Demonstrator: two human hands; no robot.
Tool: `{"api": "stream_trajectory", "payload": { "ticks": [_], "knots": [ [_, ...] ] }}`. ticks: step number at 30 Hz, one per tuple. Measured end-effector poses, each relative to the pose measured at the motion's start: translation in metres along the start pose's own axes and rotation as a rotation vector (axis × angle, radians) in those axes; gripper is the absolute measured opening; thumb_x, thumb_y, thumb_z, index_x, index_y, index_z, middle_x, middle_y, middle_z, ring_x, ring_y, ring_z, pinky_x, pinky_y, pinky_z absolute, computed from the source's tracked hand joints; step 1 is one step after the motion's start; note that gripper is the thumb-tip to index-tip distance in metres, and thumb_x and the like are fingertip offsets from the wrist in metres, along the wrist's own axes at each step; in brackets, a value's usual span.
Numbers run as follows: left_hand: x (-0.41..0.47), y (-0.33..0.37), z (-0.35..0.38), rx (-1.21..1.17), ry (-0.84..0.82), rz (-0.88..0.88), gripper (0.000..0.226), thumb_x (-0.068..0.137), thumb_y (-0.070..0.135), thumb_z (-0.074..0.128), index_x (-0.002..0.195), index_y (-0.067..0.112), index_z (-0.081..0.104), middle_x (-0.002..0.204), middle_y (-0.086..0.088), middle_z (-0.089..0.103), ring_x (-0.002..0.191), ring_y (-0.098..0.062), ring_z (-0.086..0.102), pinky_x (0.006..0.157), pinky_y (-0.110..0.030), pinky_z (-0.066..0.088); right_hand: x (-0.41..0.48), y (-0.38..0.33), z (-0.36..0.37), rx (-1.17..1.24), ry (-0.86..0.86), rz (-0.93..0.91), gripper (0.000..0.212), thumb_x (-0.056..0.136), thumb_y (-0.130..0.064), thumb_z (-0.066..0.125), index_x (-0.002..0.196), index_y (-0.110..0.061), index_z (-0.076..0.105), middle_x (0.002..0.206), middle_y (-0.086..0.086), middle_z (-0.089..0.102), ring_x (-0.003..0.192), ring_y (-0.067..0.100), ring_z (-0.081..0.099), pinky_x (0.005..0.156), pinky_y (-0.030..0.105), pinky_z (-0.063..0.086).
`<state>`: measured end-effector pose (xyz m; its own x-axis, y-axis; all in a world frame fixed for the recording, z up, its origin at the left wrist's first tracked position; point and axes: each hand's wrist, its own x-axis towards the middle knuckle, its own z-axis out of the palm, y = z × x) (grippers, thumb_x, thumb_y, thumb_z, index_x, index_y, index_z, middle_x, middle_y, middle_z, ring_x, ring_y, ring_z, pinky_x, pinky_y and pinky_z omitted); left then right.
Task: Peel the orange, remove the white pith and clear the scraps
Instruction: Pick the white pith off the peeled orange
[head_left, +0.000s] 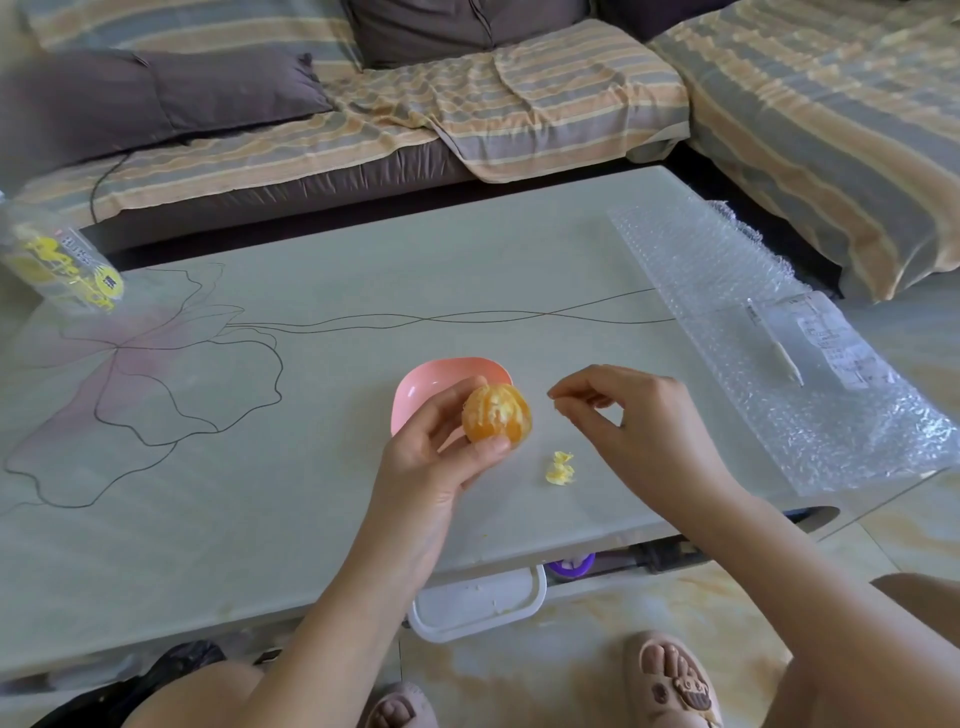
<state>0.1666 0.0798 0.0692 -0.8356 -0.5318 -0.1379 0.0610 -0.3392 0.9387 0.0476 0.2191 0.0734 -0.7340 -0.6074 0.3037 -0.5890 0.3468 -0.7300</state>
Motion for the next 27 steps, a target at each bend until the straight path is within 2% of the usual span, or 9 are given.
{"api": "stream_trajectory", "payload": {
  "ticks": [4,8,12,17,22,27],
  "knots": [
    [-0.002,0.000,0.002,0.118,0.002,0.060,0.057,0.051,0.016,0.081,0.106,0.023,0.067,0.098,0.009,0.073,0.093,-0.007,0.068,0.084,-0.025,0.054,-0.006,-0.008,-0.010,0.018,0.057,-0.112,0.012,0.086,-0.008,0.063,0.086,-0.018,0.070,0.081,-0.010,0.068,0.082,-0.002,0.058,0.072,0.008,0.043],
    [-0.003,-0.001,0.007,0.179,0.022,0.124,0.050,0.061,0.011,0.075,0.109,0.020,0.065,0.097,0.011,0.072,0.091,-0.005,0.068,0.074,-0.017,0.052,-0.011,-0.014,-0.010,0.057,0.062,-0.181,0.016,0.083,-0.011,0.057,0.084,-0.017,0.071,0.076,-0.009,0.066,0.073,0.002,0.059,0.068,0.009,0.044],
    [-0.004,-0.002,0.012,0.266,0.038,0.193,0.050,0.066,0.007,0.081,0.110,0.022,0.064,0.101,0.010,0.071,0.096,-0.007,0.067,0.078,-0.019,0.052,-0.014,-0.018,-0.007,0.073,0.080,-0.225,0.010,0.082,-0.013,0.065,0.085,-0.017,0.073,0.075,-0.008,0.067,0.070,0.004,0.062,0.065,0.015,0.048],
    [-0.006,-0.004,0.017,0.301,0.075,0.308,0.047,0.069,-0.001,0.079,0.106,0.023,0.064,0.102,0.011,0.070,0.098,-0.008,0.066,0.077,-0.016,0.052,-0.015,-0.021,-0.006,0.071,0.118,-0.213,0.009,0.079,-0.023,0.070,0.085,-0.019,0.077,0.072,-0.008,0.069,0.068,0.007,0.062,0.059,0.009,0.043],
    [-0.011,-0.006,0.022,0.385,0.112,0.416,0.049,0.069,0.002,0.080,0.111,0.021,0.061,0.108,0.014,0.067,0.102,-0.008,0.064,0.085,-0.028,0.054,-0.018,-0.024,-0.002,0.054,0.166,-0.194,0.009,0.078,-0.021,0.069,0.082,-0.018,0.076,0.072,-0.006,0.070,0.065,0.009,0.063,0.060,0.023,0.049],
    [-0.014,-0.007,0.025,0.408,0.142,0.513,0.049,0.070,-0.001,0.079,0.112,0.019,0.061,0.111,0.012,0.066,0.102,-0.008,0.064,0.084,-0.021,0.052,-0.021,-0.029,0.003,-0.004,0.236,-0.197,0.008,0.077,-0.018,0.068,0.078,-0.017,0.076,0.072,-0.007,0.071,0.063,0.007,0.062,0.059,0.025,0.049]
  ]
}}
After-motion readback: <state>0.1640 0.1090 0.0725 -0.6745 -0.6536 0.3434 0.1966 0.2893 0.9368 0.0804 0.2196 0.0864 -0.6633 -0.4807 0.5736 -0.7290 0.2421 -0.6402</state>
